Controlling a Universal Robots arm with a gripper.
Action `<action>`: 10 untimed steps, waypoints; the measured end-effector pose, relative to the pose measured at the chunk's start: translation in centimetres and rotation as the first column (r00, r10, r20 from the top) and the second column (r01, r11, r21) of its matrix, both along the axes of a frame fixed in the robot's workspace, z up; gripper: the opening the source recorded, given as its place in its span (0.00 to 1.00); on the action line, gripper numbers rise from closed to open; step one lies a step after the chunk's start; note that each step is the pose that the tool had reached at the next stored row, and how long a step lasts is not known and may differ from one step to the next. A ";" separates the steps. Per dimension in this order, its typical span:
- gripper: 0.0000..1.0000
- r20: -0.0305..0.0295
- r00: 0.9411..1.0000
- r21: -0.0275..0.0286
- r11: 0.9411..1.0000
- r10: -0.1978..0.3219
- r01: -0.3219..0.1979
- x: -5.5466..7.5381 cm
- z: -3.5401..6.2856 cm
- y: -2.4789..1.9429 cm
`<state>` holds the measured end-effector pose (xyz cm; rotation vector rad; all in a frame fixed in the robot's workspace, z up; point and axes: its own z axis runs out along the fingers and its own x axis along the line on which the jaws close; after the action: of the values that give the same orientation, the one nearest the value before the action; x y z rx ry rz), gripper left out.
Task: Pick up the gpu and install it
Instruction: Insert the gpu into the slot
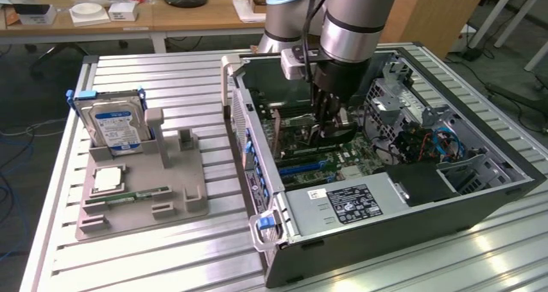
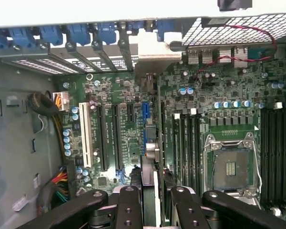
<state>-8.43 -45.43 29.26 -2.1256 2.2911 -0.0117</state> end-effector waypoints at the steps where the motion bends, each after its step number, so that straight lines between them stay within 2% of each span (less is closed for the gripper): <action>1: 0.28 0.000 1.000 -0.001 1.000 0.000 0.000 0.0 -0.10 0.00; 4: 0.28 0.000 1.000 -0.006 1.000 0.000 0.000 0.0 -0.58 0.00; 10: 0.28 0.000 1.000 -0.007 1.000 0.001 -0.001 -0.4 -1.32 0.00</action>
<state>-8.87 -45.43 27.94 -2.1305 2.2931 -0.0199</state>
